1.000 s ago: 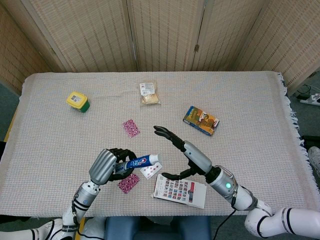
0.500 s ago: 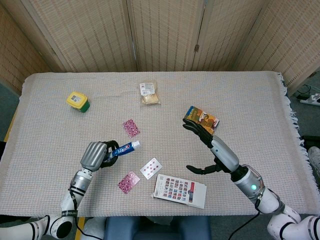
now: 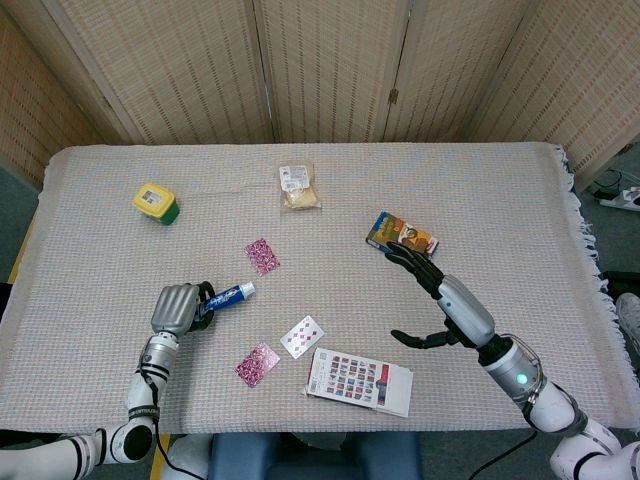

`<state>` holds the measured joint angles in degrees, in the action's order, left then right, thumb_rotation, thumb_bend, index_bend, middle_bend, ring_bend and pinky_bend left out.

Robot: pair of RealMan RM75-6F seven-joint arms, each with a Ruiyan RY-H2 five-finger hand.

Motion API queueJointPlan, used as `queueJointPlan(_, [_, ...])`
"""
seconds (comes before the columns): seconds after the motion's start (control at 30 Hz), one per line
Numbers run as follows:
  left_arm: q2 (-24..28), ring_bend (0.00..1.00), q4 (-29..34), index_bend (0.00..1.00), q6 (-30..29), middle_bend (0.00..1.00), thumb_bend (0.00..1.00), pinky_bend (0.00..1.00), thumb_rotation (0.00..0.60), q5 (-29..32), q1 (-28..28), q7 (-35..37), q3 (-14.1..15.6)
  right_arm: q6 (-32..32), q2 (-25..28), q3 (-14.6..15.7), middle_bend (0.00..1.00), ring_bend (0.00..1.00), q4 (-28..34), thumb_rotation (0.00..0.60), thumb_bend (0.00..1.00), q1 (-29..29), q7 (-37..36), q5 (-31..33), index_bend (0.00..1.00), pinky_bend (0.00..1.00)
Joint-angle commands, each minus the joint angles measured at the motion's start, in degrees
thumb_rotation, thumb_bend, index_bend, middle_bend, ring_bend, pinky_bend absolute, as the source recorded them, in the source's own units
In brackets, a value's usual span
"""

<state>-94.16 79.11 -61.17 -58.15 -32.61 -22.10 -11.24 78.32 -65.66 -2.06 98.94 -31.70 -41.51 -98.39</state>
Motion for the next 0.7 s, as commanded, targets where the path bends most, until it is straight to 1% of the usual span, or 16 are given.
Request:
queueJointPlan(0.03, [1.07, 0.27, 1.77, 0.17, -0.78, 0.37, 0.55, 0.4, 0.6, -0.05, 0.58, 0.64, -0.19, -0.13, 0.8, 0.63, 0.0, 0.0, -0.46, 0.575, 0.33, 0.73, 1.01, 0.09, 0.0, 0.0])
queueJointPlan(0.17, [3.9, 0.21, 4.54, 0.11, -1.66, 0.3, 0.53, 0.32, 0.6, -1.07, 1.87, 3.12, -0.11, -0.32, 2.12, 1.7, 0.0, 0.0, -1.49, 0.576, 0.33, 2.31, 4.62, 0.72, 0.0, 0.0])
queueJointPlan(0.23, [6.06, 0.2, 6.28, 0.1, -2.25, 0.3, 0.53, 0.29, 0.6, -1.91, 2.84, 5.15, -0.11, -0.22, 3.13, 2.35, 0.0, 0.0, -1.82, 0.577, 0.32, 3.62, 7.01, 1.57, 0.0, 0.0])
queueJointPlan(0.3, [7.65, 0.2, 7.28, 0.11, -3.12, 0.29, 0.53, 0.26, 0.6, -3.04, 3.6, 6.42, 0.02, 0.13, 3.79, 2.58, 0.0, 0.0, -1.87, 0.59, 0.33, 4.75, 9.26, 2.59, 0.0, 0.0])
queueJointPlan(0.33, [9.26, 0.2, 7.99, 0.12, -5.19, 0.29, 0.53, 0.25, 0.6, -4.76, 4.69, 7.65, 0.08, 1.02, 4.39, 2.66, 0.0, 0.0, -2.88, 0.596, 0.33, 6.31, 13.81, 3.99, 0.0, 0.0])
queueJointPlan(0.43, [12.56, 0.21, 8.93, 0.18, -10.48, 0.29, 0.53, 0.23, 0.6, -9.93, 7.72, 11.12, 1.26, 4.12, 4.32, 2.69, 0.0, 0.0, -3.02, 0.6, 0.33, 10.19, 25.32, 6.63, 0.0, 0.0])
queueJointPlan(0.47, [13.45, 0.21, 9.0, 0.19, -11.93, 0.29, 0.53, 0.23, 0.6, -11.22, 8.57, 11.8, 1.66, 4.94, 4.26, 2.81, 0.0, 0.0, -2.94, 0.6, 0.33, 11.24, 27.59, 7.2, 0.0, 0.0])
queueJointPlan(0.57, [16.83, 0.21, 9.62, 0.24, -16.27, 0.3, 0.53, 0.21, 0.6, -14.65, 11.56, 13.14, 3.28, 6.79, 4.55, 3.6, 0.0, 0.0, -2.5, 0.6, 0.33, 14.35, 31.09, 8.73, 0.0, 0.0])
queueJointPlan(0.7, [20.09, 0.22, 10.82, 0.27, -22.19, 0.31, 0.53, 0.19, 0.6, -17.53, 15.91, 14.42, 5.1, 9.26, 5.19, 4.3, 0.0, 0.0, -2.79, 0.6, 0.33, 17.95, 31.14, 10.01, 0.0, 0.0])
